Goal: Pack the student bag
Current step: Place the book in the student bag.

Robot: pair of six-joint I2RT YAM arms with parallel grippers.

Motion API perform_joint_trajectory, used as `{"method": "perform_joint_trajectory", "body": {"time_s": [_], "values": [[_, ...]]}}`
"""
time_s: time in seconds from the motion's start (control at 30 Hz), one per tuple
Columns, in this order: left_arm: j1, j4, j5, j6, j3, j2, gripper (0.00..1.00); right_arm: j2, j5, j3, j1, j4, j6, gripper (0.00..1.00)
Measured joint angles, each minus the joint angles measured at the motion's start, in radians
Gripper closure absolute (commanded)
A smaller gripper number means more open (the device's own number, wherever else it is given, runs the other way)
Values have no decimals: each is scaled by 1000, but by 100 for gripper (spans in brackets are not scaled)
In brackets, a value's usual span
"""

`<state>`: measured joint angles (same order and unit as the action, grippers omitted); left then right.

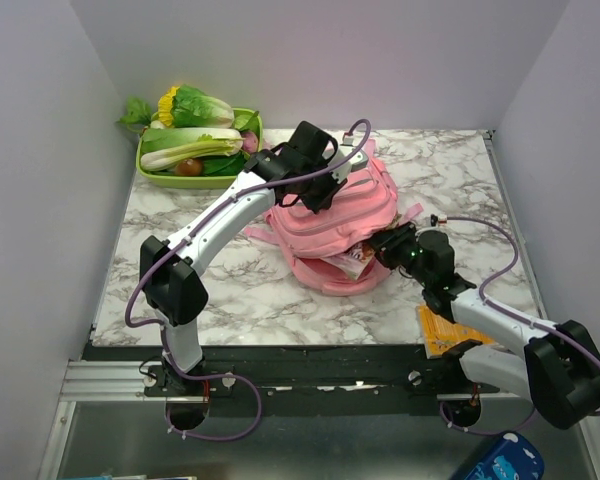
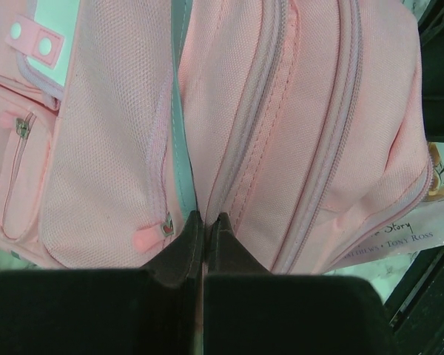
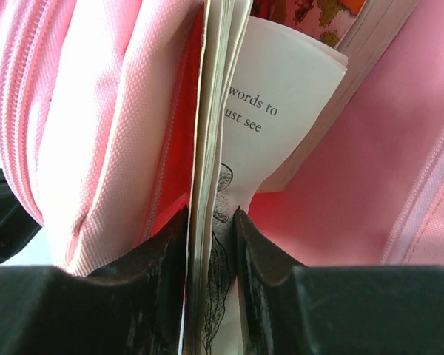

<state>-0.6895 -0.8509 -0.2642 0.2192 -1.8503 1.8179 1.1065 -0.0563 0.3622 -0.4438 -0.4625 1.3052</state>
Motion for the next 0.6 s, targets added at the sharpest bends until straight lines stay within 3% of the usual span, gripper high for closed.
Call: {"method": "perform_joint_trajectory", "body": {"time_s": [0.07,0.17,0.2,0.27,0.3,0.6], "values": [[0,1,0,0,0,0,100,10,13,9,0,2,-2,53],[0,5,-2,-3,0,0,100,74,49,69,0,28,-4,31],[0,7,-2,-3,0,0,100,102,64,105,-1,50,-6,20],[2,13,-1,-5,0,0,100,156,89,185,-2,90,-11,10],[3,17,-1,-6,0,0,100,180,97,223,-2,111,-16,0],[13,39,0,-12,13,-3,100,225,121,320,-7,242,-54,0]]}}
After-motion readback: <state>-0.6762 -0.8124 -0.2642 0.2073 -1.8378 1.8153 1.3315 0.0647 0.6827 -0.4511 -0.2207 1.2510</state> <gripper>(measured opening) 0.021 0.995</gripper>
